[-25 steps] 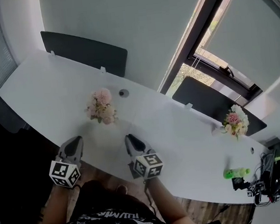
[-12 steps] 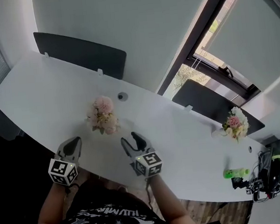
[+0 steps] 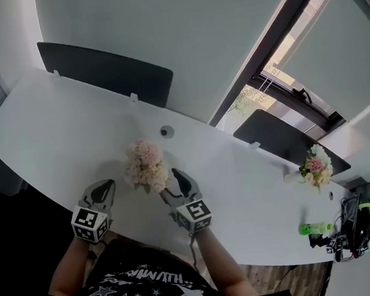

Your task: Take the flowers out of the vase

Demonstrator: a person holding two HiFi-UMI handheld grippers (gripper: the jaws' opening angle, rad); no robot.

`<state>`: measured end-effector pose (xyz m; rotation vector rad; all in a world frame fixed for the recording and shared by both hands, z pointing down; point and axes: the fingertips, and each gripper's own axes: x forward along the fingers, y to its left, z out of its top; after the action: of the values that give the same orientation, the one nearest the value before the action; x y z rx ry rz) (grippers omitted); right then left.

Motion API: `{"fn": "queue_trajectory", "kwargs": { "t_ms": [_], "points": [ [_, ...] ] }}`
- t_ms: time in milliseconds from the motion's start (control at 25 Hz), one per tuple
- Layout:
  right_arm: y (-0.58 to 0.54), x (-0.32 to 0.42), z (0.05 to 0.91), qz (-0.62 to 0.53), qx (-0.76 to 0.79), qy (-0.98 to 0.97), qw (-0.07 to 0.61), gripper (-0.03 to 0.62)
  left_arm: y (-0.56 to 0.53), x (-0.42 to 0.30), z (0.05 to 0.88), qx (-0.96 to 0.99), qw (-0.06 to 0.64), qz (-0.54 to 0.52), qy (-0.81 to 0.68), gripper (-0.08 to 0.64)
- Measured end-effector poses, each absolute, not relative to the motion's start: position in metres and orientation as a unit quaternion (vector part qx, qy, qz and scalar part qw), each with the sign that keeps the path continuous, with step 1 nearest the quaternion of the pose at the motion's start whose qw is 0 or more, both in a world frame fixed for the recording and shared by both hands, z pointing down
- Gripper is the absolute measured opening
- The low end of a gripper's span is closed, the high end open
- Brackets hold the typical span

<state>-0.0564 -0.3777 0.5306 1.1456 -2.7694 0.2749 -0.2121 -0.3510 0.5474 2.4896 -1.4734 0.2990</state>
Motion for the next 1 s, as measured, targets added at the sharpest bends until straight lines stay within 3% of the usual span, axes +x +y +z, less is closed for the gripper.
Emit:
{"fn": "queue_trajectory", "kwargs": {
  "t_ms": [200, 320, 480, 760, 1000],
  "points": [
    [-0.387, -0.066, 0.528, 0.083, 0.376, -0.920, 0.071, 0.258, -0.368, -0.203, 0.570, 0.869, 0.118, 0.125, -0.465, 0.026],
    [-0.389, -0.067, 0.532, 0.079, 0.372, -0.922, 0.075, 0.258, -0.374, -0.186, 0.584, 0.891, 0.090, 0.146, -0.421, 0.190],
    [-0.389, -0.071, 0.531, 0.079, 0.371, -0.922, 0.081, 0.258, -0.378, -0.162, 0.606, 0.912, 0.031, 0.182, -0.366, 0.277],
    [-0.387, -0.071, 0.533, 0.108, 0.392, -0.911, 0.068, 0.258, -0.404, -0.130, 0.614, 0.932, 0.049, 0.150, -0.326, 0.309],
    [-0.389, -0.066, 0.534, 0.128, 0.412, -0.900, 0.061, 0.258, -0.419, -0.110, 0.608, 0.950, 0.013, 0.128, -0.285, 0.321]
  ]
}}
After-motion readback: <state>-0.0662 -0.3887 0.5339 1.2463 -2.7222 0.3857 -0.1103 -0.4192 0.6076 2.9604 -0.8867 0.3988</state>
